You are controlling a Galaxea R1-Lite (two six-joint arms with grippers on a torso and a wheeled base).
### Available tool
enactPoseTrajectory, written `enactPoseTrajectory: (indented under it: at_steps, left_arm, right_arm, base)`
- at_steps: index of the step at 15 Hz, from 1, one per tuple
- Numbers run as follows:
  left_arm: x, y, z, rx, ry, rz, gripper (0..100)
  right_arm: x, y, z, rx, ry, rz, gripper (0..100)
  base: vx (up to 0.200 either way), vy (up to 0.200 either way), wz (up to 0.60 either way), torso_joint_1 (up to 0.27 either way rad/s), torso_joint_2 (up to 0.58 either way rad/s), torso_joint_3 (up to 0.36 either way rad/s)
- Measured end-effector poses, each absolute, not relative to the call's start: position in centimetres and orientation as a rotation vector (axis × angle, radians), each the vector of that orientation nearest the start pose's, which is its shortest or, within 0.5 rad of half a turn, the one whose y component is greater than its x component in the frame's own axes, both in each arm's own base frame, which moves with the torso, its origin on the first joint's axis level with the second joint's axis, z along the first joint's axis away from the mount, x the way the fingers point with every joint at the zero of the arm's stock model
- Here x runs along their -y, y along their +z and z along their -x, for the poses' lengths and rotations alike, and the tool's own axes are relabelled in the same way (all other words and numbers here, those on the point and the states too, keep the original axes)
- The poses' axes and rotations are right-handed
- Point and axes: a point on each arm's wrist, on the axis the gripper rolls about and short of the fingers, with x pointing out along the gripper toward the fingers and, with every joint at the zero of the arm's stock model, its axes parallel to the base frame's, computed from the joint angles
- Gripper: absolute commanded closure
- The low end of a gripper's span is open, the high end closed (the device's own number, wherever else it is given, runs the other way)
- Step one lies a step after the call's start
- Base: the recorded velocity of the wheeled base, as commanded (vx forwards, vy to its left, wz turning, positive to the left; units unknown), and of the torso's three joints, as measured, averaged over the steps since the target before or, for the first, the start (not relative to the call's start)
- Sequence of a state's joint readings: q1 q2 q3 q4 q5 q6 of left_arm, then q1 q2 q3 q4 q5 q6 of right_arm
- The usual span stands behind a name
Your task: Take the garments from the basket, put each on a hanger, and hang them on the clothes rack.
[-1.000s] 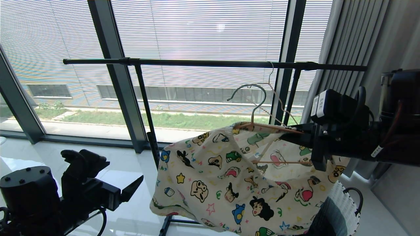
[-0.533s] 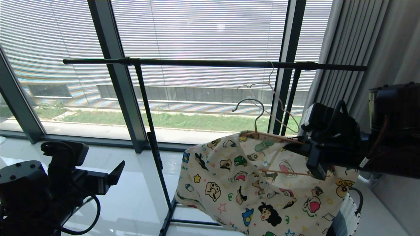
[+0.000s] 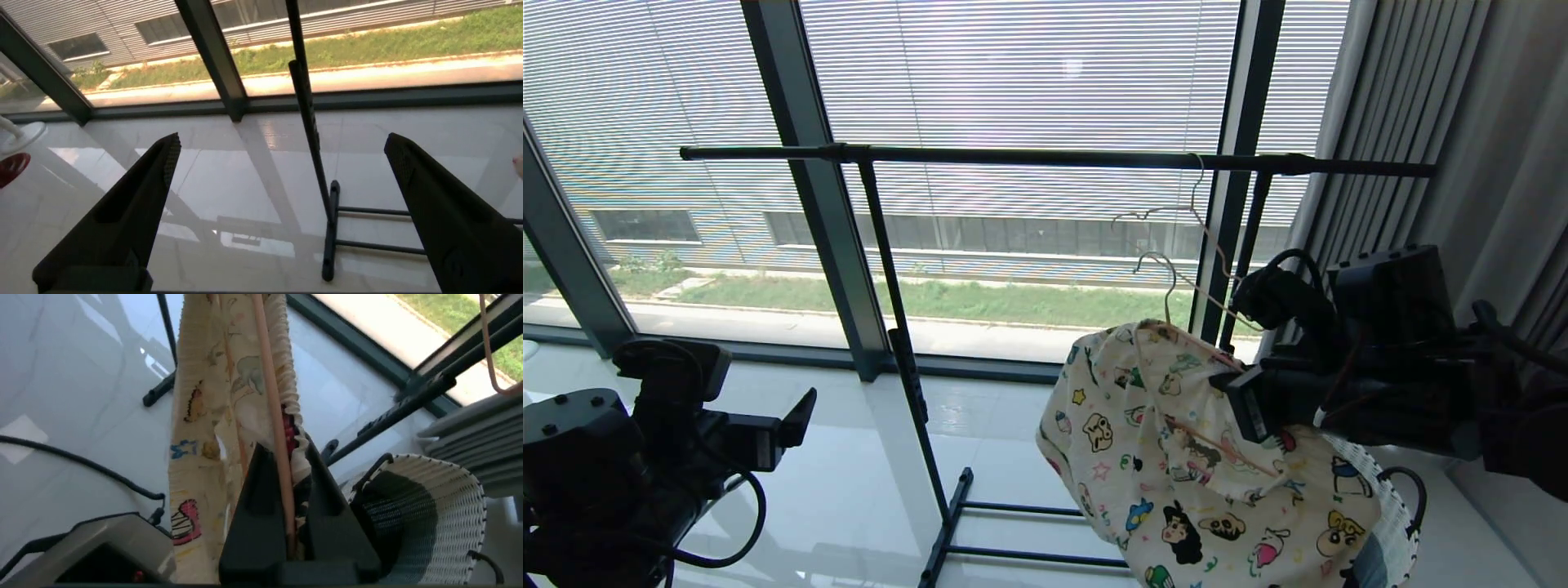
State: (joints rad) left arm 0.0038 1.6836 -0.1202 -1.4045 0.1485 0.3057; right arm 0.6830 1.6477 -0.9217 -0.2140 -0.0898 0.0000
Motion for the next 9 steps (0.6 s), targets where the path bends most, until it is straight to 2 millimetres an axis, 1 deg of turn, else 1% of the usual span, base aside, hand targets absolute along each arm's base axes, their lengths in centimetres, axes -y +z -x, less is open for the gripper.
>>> enactPoseTrajectory:
  at_steps: [2, 4, 9]
  left_arm:
    - [-0.4, 10.7, -21.2, -0.185, 0.123, -0.329, 0]
    - [-0.1, 10.6, -21.2, -0.187, 0.112, -0.332, 0]
    - [0.7, 10.7, -21.3, -0.177, 0.075, -0.334, 0]
  right_arm:
    - [-19.4, 19.1, -23.7, -0.486, 0.562, 0.144, 100]
    - [-20.2, 19.6, -24.6, -0.470, 0.554, 0.097, 100]
    - [-21.5, 22.5, -26.2, -0.325, 0.546, -0.040, 100]
  base:
    - [0.000, 0.000, 0.00, 0.000, 0.00, 0.000]
    - [0.000, 0.000, 0.00, 0.000, 0.00, 0.000]
    - [0.000, 0.000, 0.00, 0.000, 0.00, 0.000]
